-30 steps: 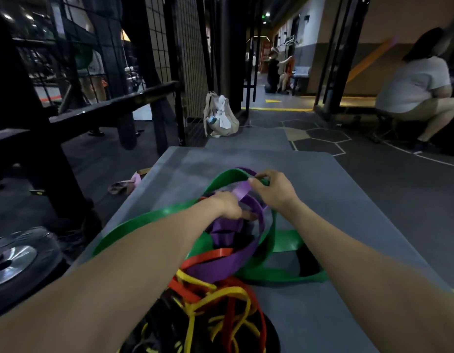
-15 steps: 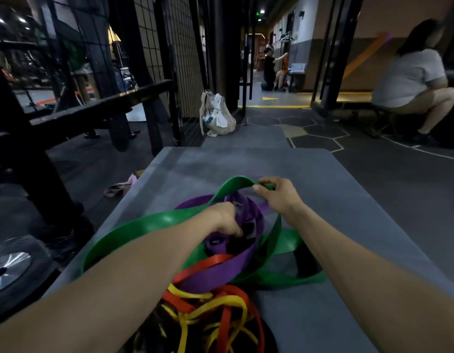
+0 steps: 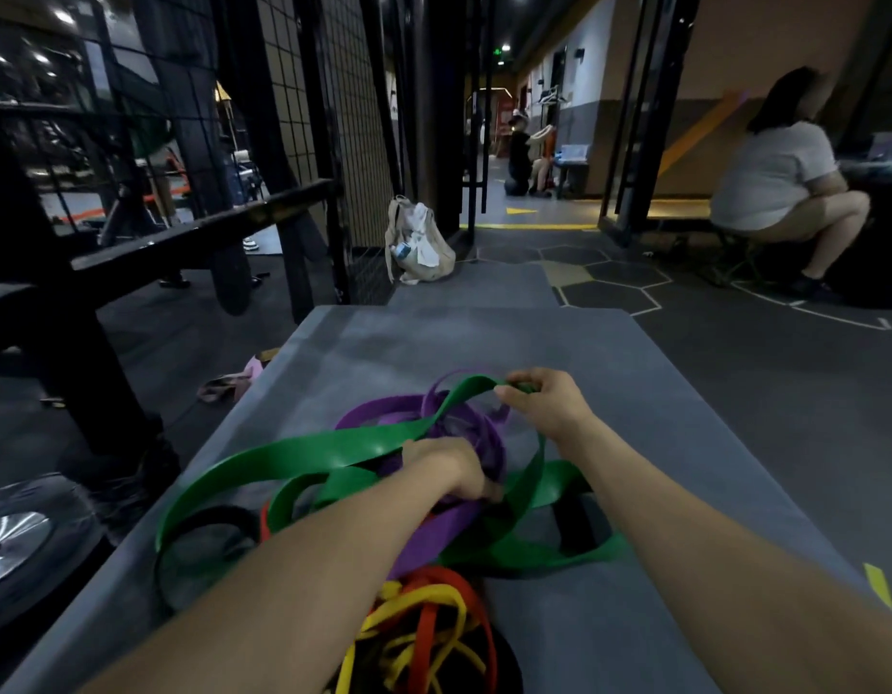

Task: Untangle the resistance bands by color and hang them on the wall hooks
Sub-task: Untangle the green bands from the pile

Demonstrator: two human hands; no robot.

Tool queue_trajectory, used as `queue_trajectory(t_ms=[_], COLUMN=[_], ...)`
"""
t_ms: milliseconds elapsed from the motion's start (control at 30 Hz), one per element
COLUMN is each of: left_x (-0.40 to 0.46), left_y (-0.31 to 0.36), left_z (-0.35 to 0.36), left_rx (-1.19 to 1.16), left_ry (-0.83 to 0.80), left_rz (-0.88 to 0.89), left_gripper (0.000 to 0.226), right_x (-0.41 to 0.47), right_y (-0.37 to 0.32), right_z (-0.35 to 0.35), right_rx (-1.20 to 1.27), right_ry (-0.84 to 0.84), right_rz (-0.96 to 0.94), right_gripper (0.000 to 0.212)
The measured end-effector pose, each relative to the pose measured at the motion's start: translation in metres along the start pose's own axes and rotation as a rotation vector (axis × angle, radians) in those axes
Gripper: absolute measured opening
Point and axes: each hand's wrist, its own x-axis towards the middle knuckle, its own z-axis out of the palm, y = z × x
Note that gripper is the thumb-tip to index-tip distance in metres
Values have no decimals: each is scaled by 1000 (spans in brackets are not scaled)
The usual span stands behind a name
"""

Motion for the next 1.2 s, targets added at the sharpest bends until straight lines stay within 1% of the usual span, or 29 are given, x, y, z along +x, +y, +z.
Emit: queue_trajectory(t_ms=[100, 200, 233, 300, 400, 467, 500, 567, 667, 700, 733, 800, 900, 933, 967, 1000, 1033, 1067, 1100, 1133, 1167, 1200], left_x=[-5, -20, -26, -43, -72, -87, -94, -104, -117, -121, -126, -134, -147, -150, -153, -155, -157, -159, -161, -163, -165, -168], left_y=[-1, -21, -33, -55, -76, -79, -79, -82, -89, -92, -95, -102, -113, -116, -117, -118, -117, -116, -115, -114, -112, -111], left_z=[-6, -23, -30, -50, -84, -102, -109, -122, -139, -144, -149, -157, -169, -172, -175, -177, -179, -180, -181, -182, -182, -182], left_rx=[-29, -47, -84, -262, -673, -970, -1076, -1202, -1264, -1286, -1325, -1429, -1478, -1471, -1465, -1448, -1427, -1407, -1395, -1400, -1425, -1458], left_ry=[83, 78, 76, 86, 168, 215, 243, 316, 385, 407, 428, 476, 562, 573, 569, 559, 545, 533, 518, 503, 489, 477], left_rz=[50, 246, 312, 408, 511, 586, 614, 647, 710, 728, 739, 746, 743, 742, 747, 752, 753, 749, 750, 750, 748, 747], left_gripper=[53, 28, 23, 21, 5, 13, 15, 17, 16, 16, 17, 20, 22, 20, 18, 17, 16, 17, 17, 19, 20, 22], right_x=[1, 0, -1, -2, -5, -10, -11, -13, -17, -20, -21, -30, -38, -40, -38, -38, -41, -50, -57, -63, -70, -75], right_y=[8, 8, 6, 1, -9, -16, -18, -19, -22, -23, -21, -20, -14, -13, -15, -22, -36, -53, -64, -76, -88, -96], right_z=[-7, -11, -11, -7, 1, 3, 4, 6, 4, 3, 2, -1, 1, 3, 5, 9, 14, 19, 23, 27, 32, 37], right_rx=[-1, 24, 39, 72, 145, 132, 101, 12, -197, -294, -343, -388, -521, -565, -613, -584, -474, -290, -262, -192, -126, -117], right_ry=[8, 5, 2, -7, -6, 17, 35, 51, 48, 75, 112, 131, 126, 132, 131, 109, 4, -75, -155, -253, -363, -444], right_rz=[16, 18, 17, 16, 22, 32, 37, 61, 163, 194, 246, 312, 381, 386, 352, 314, 270, 235, 176, 134, 103, 65], right_gripper=[40, 39, 38, 38, 33, 28, 29, 34, 31, 35, 40, 43, 42, 41, 36, 24, 11, 14, 16, 11, 34, 66])
